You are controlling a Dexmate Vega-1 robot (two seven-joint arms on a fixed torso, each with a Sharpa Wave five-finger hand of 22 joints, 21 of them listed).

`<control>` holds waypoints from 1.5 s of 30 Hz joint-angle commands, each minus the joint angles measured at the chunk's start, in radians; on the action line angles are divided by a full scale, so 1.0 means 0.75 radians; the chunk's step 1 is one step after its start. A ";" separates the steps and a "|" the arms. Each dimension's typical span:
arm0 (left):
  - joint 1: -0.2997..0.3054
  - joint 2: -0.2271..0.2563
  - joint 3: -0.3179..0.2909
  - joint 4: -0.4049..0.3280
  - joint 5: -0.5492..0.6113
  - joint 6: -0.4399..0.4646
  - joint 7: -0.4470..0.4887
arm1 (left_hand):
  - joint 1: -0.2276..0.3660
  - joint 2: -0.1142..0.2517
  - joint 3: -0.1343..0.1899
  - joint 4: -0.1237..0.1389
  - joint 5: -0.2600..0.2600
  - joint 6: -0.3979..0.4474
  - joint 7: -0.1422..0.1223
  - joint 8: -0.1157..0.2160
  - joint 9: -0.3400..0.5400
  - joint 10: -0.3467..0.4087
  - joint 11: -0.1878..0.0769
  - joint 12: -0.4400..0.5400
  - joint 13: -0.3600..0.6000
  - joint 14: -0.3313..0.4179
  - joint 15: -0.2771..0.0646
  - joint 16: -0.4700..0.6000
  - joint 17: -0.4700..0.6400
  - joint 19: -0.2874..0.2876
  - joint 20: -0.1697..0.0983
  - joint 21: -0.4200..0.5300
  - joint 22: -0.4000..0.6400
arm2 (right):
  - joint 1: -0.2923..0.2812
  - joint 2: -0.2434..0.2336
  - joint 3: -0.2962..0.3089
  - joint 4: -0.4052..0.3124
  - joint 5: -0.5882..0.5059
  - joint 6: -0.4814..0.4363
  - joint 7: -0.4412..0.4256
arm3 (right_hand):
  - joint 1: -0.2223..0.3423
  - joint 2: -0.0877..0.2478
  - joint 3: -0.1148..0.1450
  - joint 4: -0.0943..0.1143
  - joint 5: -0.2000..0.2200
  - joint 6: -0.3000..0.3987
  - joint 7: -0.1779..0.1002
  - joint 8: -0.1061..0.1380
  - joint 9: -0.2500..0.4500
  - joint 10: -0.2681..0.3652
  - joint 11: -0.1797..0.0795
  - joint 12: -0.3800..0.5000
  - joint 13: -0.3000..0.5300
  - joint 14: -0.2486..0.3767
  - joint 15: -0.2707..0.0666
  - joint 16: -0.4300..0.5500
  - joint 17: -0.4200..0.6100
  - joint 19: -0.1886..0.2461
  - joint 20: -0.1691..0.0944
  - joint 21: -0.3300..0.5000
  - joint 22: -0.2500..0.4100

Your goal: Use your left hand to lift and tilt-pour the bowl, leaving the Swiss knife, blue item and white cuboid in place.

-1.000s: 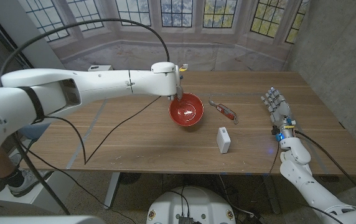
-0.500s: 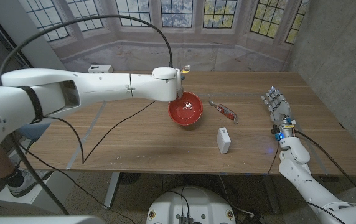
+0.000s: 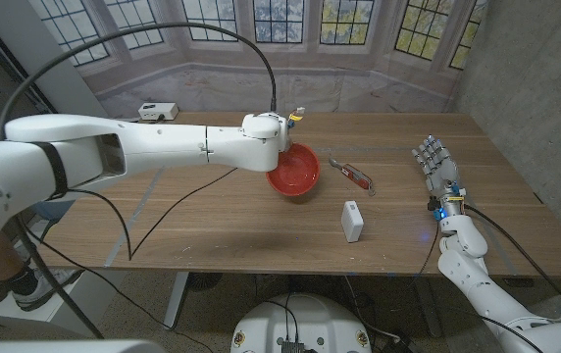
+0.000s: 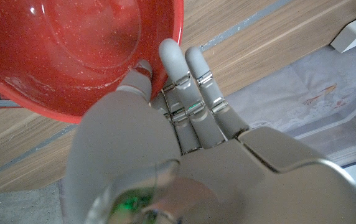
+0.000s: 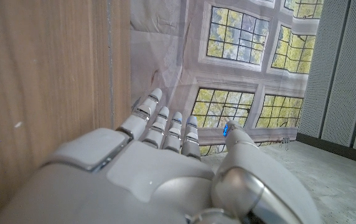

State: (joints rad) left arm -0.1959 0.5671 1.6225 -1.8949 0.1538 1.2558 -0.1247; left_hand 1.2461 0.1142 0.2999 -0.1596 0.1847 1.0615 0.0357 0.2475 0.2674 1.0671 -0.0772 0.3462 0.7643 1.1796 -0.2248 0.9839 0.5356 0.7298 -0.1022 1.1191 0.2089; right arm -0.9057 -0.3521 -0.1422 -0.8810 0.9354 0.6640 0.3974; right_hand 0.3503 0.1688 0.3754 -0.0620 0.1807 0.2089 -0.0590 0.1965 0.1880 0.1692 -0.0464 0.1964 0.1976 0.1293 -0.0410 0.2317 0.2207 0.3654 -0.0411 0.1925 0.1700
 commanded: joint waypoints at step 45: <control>0.321 0.045 -0.136 0.038 0.892 -0.272 -0.158 | -0.002 -0.011 -0.011 0.003 0.004 0.051 -0.006 -0.023 0.022 0.104 -0.089 -0.032 0.039 0.016 -0.004 0.007 0.007 -0.013 -0.022 0.072 -0.024 | 0.032 0.086 0.053 0.141 0.075 0.036 0.085 | -0.007 0.005 0.007 -0.005 -0.004 0.017 0.005 0.003 0.007 0.013 0.002 0.005 0.004 0.012 -0.039 0.010 0.005 0.017 -0.058 0.005 0.002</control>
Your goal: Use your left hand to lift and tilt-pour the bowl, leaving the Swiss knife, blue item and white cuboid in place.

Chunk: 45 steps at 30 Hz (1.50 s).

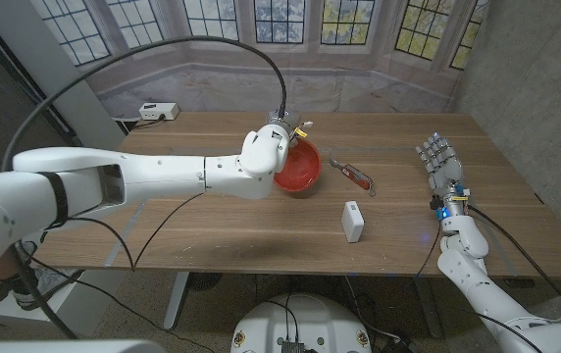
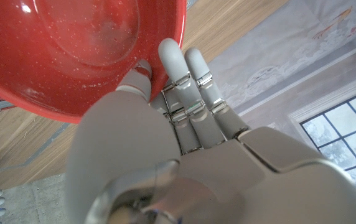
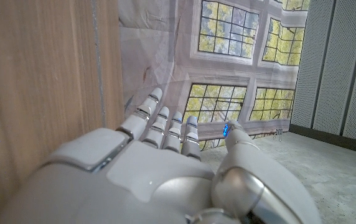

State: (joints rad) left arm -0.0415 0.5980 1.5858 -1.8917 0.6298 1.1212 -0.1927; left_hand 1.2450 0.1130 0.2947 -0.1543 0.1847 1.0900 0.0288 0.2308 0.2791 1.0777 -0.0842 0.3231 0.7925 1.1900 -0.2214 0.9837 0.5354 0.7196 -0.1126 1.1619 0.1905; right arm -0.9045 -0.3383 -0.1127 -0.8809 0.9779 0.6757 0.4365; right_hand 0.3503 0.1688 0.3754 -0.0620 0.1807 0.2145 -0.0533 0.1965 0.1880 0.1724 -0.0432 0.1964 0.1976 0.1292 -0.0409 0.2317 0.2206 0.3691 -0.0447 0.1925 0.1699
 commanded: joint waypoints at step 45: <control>0.632 -0.139 -0.701 0.210 1.137 -0.751 -0.106 | -0.007 -0.019 -0.001 -0.006 0.014 0.034 -0.001 -0.014 0.017 0.123 -0.092 -0.025 0.017 0.021 -0.008 0.007 0.009 0.007 -0.015 0.044 -0.009 | 0.159 0.167 0.123 0.405 0.129 0.053 0.278 | -0.009 0.004 0.008 -0.006 -0.004 0.013 -0.002 0.004 0.008 0.019 -0.003 0.008 0.004 0.013 -0.040 0.009 0.005 0.014 -0.055 0.004 0.002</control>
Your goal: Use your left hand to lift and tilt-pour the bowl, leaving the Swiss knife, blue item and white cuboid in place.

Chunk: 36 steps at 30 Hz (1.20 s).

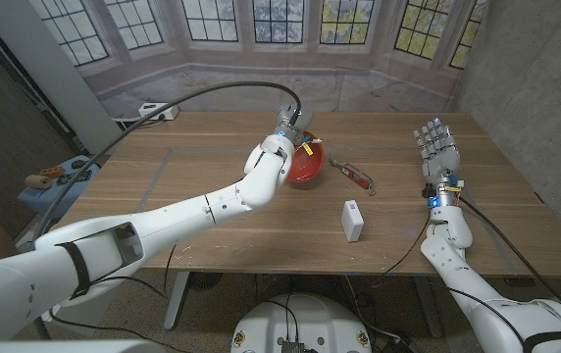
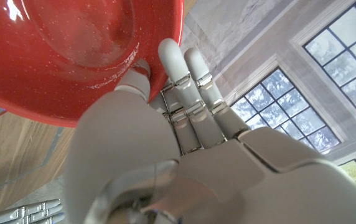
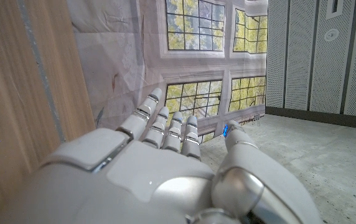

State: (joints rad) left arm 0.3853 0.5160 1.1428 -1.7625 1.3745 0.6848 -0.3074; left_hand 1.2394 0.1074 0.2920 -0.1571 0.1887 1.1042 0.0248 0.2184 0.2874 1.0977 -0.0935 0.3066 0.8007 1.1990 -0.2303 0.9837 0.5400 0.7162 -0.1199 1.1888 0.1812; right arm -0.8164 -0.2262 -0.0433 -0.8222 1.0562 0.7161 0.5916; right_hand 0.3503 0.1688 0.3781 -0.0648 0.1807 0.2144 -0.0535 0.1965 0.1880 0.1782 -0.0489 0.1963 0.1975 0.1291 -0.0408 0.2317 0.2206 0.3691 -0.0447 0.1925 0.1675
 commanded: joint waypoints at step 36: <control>0.073 -0.032 -0.218 0.109 0.199 -0.335 0.283 | -0.012 -0.016 0.008 0.000 0.013 0.020 -0.004 -0.009 0.011 0.107 -0.082 -0.027 0.019 0.013 0.004 0.001 0.007 0.002 -0.008 0.018 0.001 | -0.121 -0.218 -0.131 -0.087 -0.165 -0.199 -0.182 | -0.016 0.001 0.006 -0.003 -0.004 0.002 0.001 0.000 0.008 0.003 0.007 0.003 0.004 0.000 -0.036 0.003 0.005 0.004 -0.054 0.000 0.005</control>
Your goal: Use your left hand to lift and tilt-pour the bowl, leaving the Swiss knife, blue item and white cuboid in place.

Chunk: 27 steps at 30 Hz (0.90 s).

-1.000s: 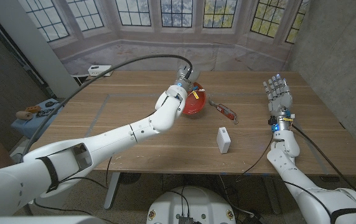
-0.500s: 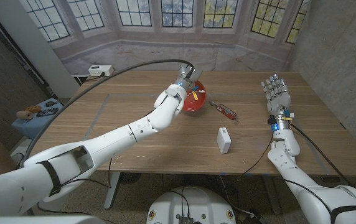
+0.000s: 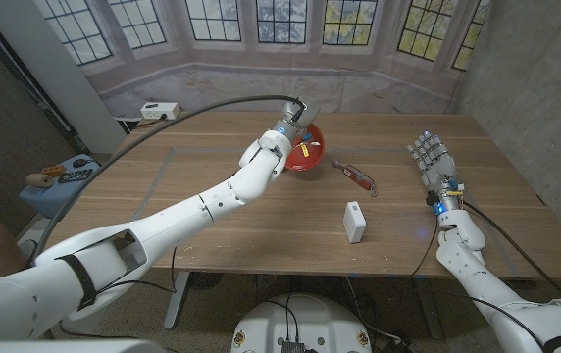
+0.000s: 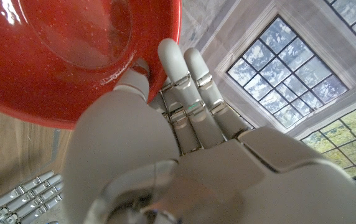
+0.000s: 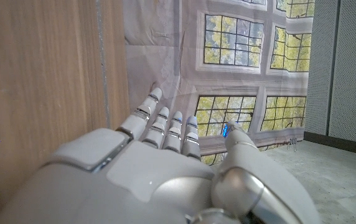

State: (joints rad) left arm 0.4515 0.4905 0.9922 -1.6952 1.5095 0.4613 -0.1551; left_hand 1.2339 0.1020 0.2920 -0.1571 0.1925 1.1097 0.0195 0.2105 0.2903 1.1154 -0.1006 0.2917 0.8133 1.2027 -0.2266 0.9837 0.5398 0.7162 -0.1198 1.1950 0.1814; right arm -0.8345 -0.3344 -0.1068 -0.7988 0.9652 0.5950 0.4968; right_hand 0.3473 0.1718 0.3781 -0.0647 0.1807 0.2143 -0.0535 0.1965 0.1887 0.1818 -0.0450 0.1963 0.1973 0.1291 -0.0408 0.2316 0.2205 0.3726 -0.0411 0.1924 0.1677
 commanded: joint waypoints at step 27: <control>-0.016 0.009 -0.012 0.015 0.006 -0.071 0.154 | -0.012 -0.012 0.014 0.000 0.008 0.013 -0.003 -0.004 0.011 0.085 -0.076 -0.025 0.015 0.008 -0.001 -0.005 0.011 -0.005 -0.011 0.015 0.000 | -0.231 -0.278 -0.099 -0.524 -0.101 -0.232 -0.232 | -0.016 -0.002 0.006 -0.003 -0.004 0.000 0.002 0.000 0.007 -0.003 0.005 0.004 0.005 -0.002 -0.035 0.002 0.005 -0.005 -0.057 0.000 0.004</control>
State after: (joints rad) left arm 0.4379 0.4868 0.9783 -1.6796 1.5144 0.4235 -0.0584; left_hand 1.2289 0.0970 0.2951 -0.1602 0.1924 1.1131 0.0161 0.2069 0.2963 1.1346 -0.1199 0.2783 0.8211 1.2045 -0.2245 0.9797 0.5448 0.7125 -0.1233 1.2004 0.1815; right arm -0.9925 -0.4908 -0.1710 -1.0980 0.9054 0.4672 0.3594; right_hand 0.3433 0.1678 0.3781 -0.0647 0.1807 0.2143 -0.0535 0.1965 0.1884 0.1796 -0.0430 0.1963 0.1973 0.1291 -0.0408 0.2316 0.2205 0.3725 -0.0412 0.1924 0.1677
